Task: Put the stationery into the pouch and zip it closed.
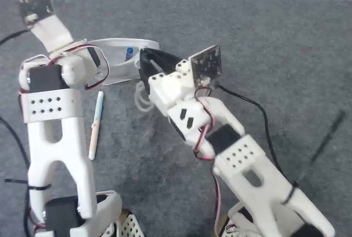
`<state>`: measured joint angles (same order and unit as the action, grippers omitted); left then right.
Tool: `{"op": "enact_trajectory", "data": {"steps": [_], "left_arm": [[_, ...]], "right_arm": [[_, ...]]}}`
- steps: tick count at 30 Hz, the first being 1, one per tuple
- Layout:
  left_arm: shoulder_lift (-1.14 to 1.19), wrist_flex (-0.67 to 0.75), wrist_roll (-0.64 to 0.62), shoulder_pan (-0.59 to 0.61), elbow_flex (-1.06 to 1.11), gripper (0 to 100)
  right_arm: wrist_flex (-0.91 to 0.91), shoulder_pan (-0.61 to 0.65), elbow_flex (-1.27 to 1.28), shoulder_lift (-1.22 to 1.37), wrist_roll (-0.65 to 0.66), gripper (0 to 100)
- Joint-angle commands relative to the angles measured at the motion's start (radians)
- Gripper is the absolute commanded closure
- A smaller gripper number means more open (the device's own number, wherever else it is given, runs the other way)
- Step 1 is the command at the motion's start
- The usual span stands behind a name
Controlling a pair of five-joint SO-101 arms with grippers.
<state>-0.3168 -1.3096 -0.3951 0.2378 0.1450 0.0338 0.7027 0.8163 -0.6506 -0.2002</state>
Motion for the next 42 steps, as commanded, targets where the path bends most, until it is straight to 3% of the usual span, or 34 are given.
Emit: {"op": "enact_trajectory", "data": {"steps": [1, 7, 15, 21, 35, 42], "left_arm": [[-0.005, 0.021, 0.006, -0.002, 0.004, 99], [-0.107, -0.020, 0.008, 0.018, -0.012, 99], [-0.187, 0.012, -0.002, 0.236, -0.012, 99], [-0.189, 0.052, -0.078, 0.390, -0.012, 99], [-0.189, 0.061, -0.120, 0.496, -0.010, 99], [-0.189, 0.061, -0.120, 0.496, -0.010, 99]], "right_arm": [[0.071, 0.024, -0.068, -0.125, 0.014, 98.7], [0.191, 0.021, -0.057, -0.127, 0.014, 98.8], [0.348, 0.090, -0.061, -0.079, 0.015, 98.0], [0.323, 0.185, -0.092, 0.162, -0.031, 82.1], [0.298, 0.286, -0.516, 0.777, -0.319, 82.8], [0.298, 0.334, -0.697, 1.018, -0.356, 82.8]]}}
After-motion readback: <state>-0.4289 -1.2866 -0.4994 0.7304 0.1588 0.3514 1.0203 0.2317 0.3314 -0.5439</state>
